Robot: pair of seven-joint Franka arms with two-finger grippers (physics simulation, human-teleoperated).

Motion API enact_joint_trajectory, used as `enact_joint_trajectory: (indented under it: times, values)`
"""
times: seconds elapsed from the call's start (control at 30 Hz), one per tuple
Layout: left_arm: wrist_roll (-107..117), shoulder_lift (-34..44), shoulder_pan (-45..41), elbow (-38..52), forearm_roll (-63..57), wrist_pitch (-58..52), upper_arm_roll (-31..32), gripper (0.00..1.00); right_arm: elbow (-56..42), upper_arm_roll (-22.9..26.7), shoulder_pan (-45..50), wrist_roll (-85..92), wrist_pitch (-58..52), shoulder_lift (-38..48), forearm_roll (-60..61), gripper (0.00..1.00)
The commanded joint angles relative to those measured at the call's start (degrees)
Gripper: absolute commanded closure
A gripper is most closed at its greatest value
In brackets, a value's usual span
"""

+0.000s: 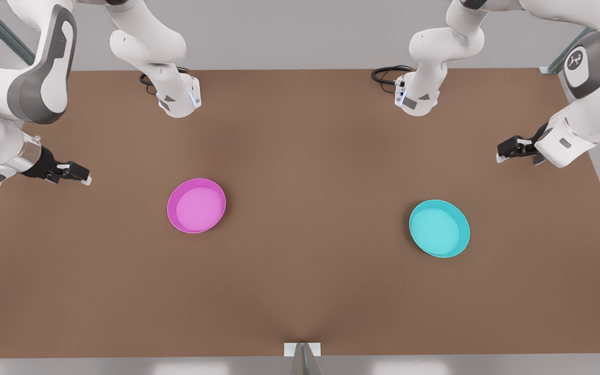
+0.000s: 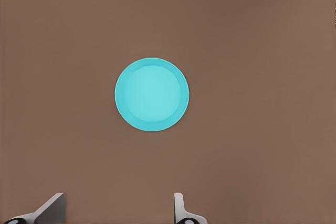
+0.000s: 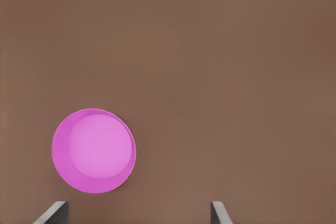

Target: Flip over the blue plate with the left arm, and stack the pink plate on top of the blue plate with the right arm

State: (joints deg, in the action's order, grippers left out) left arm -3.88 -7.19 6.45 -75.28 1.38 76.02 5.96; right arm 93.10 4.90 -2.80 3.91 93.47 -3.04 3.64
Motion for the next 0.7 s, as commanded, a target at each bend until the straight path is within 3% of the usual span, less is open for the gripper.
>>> enact_joint_trajectory:
  times: [0.0,0.03,0.1,0.17,0.37,0.53,0.67]
  values:
    - [-3.4,0.1,0.0,0.0,0.1,1.6,0.0,0.0,0.0,0.0,2.0,2.2,2.6,0.0,0.1,0.0]
    - [-3.4,-0.3,0.4,0.0,0.4,1.5,-0.1,0.0,0.1,0.0,2.0,2.2,2.6,0.0,0.1,0.0]
    - [-15.4,-8.3,11.6,-0.8,5.1,0.2,-0.2,0.0,0.1,0.0,2.0,2.2,2.6,0.1,0.1,0.0]
    - [-28.4,-16.4,17.1,-0.8,8.3,6.0,-0.2,0.0,0.1,0.0,2.0,2.1,2.6,0.1,0.1,0.0]
    - [-42.3,-19.4,17.7,-20.4,10.8,38.9,0.1,0.0,0.7,0.0,2.0,2.1,2.8,0.1,0.1,0.0]
    - [-44.3,-21.5,17.6,-27.0,12.2,50.1,3.6,0.0,0.9,0.0,2.0,2.1,2.8,0.1,0.1,0.0]
    - [-44.3,-26.3,17.0,-26.9,14.9,55.6,5.5,0.0,-1.0,0.2,1.3,2.1,2.7,-6.7,0.2,0.0]
